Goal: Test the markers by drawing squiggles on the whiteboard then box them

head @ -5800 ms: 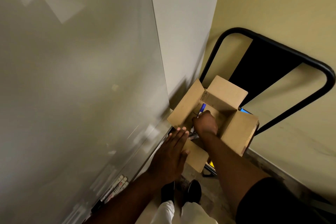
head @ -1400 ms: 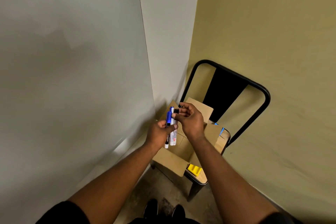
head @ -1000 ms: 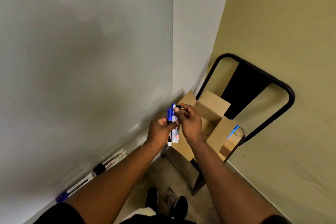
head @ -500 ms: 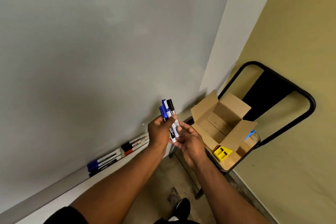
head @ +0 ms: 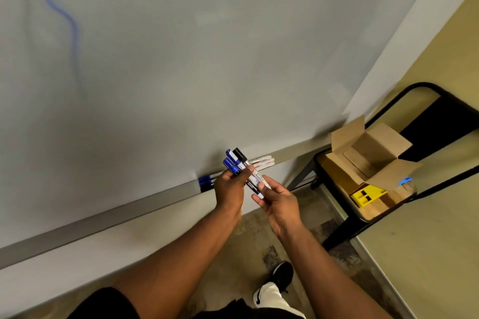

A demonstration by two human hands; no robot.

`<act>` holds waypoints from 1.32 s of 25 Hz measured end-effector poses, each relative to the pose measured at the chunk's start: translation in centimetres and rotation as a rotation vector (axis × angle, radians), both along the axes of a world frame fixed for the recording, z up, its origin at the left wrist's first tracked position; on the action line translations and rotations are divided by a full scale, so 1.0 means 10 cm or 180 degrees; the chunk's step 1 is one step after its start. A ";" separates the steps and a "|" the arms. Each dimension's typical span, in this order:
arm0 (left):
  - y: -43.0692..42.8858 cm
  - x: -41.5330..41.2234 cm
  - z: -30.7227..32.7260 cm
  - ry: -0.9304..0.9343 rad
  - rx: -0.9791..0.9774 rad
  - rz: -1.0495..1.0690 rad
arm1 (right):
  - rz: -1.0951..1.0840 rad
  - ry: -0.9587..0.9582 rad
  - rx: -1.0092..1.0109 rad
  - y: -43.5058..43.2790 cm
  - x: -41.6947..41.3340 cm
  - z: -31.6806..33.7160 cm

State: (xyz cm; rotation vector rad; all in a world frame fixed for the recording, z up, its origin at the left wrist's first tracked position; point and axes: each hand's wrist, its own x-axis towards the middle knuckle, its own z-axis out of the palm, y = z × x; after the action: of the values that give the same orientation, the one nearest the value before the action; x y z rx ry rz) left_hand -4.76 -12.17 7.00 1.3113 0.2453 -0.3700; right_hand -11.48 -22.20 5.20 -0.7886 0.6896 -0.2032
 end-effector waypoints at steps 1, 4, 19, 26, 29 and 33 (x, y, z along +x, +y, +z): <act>0.17 -0.02 -0.02 0.0026 0.0008 0.0094 | 0.0119 0.0068 -0.0138 0.12 0.00 0.01; 0.64 -0.06 -0.06 0.0138 -0.0093 0.0403 | 0.0588 0.0248 -0.0598 0.42 0.02 0.02; 1.93 0.48 -0.60 0.0954 0.0539 0.1140 | 0.2195 0.0688 -0.1538 1.03 1.24 -0.52; 2.06 0.85 -0.78 0.1248 0.1012 0.0615 | 0.2163 0.1146 -0.1913 1.25 1.60 -0.74; 2.15 0.96 -0.89 0.1317 0.1219 0.0447 | 0.2114 0.1348 -0.2323 1.37 1.67 -0.93; 2.22 1.00 -1.00 0.1353 0.1208 0.0403 | 0.2009 0.1576 -0.2694 1.55 1.63 -0.71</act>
State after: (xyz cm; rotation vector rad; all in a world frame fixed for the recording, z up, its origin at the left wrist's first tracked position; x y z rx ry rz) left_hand 5.20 9.99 -2.99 1.5697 0.7829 -0.5095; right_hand 4.86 -6.72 -1.93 -1.8658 0.7789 0.3171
